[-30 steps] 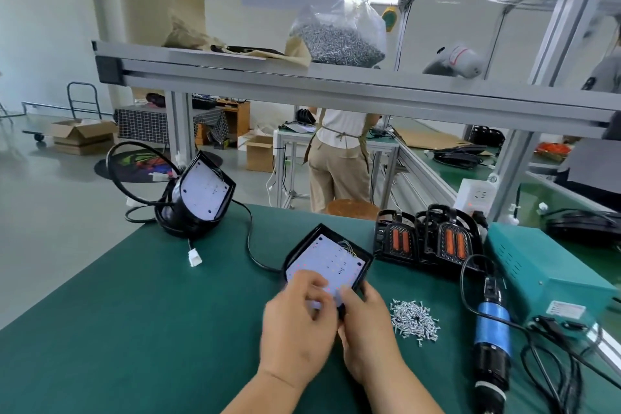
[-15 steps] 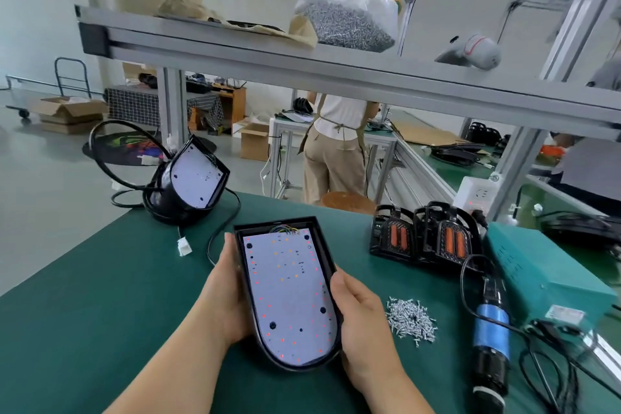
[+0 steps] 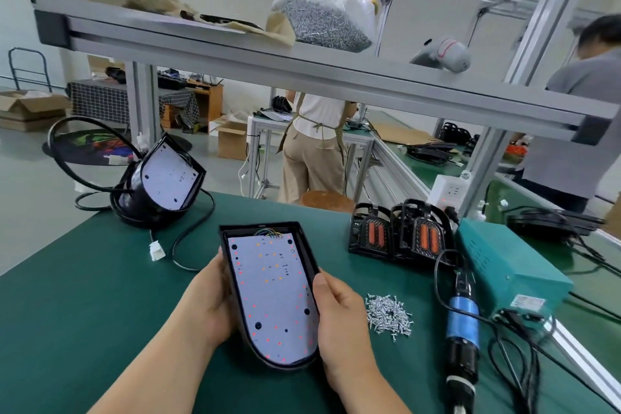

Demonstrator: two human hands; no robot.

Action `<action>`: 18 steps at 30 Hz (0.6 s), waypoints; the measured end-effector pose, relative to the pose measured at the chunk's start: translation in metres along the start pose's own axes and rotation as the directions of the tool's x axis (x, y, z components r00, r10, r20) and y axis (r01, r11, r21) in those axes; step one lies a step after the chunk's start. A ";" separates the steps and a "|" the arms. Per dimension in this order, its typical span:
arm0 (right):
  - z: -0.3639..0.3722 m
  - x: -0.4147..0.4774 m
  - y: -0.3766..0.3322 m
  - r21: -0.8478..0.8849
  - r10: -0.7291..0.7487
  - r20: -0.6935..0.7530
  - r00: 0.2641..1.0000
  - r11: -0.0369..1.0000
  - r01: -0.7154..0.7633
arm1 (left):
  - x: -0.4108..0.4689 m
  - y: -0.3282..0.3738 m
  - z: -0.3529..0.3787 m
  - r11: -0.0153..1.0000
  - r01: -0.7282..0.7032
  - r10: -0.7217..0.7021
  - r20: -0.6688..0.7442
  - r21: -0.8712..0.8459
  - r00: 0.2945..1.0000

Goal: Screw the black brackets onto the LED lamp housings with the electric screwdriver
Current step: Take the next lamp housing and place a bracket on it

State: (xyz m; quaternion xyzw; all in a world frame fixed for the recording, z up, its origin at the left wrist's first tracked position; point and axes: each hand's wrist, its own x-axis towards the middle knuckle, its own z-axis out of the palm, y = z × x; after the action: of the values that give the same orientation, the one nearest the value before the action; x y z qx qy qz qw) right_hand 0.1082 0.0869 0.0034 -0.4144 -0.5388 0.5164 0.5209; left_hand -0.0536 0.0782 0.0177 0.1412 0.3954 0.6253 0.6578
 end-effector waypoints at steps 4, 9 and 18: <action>-0.001 0.003 0.000 -0.076 -0.042 -0.166 0.985 0.997 0.030 | -0.004 -0.017 0.006 0.995 0.080 -0.087 0.120 0.066 0.989; -0.008 0.008 -0.003 -0.366 -0.036 -0.124 0.992 0.930 -0.012 | -0.005 -0.023 0.010 0.993 0.078 -0.084 0.068 0.085 0.994; -0.049 0.071 -0.046 0.441 0.481 -0.464 0.744 0.854 -0.277 | -0.008 -0.022 0.013 0.991 0.061 -0.072 0.093 0.116 0.993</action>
State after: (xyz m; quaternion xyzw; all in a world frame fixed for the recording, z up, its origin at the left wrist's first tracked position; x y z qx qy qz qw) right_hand 0.1524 0.1568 0.0545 -0.5513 -0.1662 0.5542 0.6011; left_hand -0.0281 0.0706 0.0140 0.1952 0.4023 0.5720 0.6876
